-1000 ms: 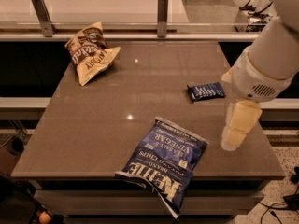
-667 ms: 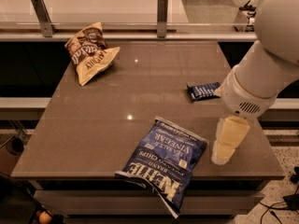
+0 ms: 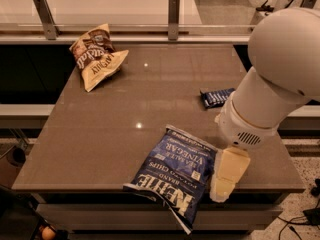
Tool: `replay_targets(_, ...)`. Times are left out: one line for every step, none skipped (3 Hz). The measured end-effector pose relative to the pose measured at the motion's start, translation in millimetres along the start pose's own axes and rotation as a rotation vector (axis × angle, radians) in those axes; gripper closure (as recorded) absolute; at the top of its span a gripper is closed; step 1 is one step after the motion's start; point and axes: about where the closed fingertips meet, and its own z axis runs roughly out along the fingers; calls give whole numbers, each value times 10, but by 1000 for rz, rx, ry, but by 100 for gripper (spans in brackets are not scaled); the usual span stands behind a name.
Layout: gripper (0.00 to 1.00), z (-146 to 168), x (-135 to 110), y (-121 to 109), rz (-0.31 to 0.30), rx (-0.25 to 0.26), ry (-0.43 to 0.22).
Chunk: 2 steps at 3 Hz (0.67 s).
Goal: Move blue chip bag near brown chip bag
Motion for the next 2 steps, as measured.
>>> replay_targets(0,-56,-212,212,-58,-29,-39)
replay_targets(0,-43,-465,359,-125,-48,-82)
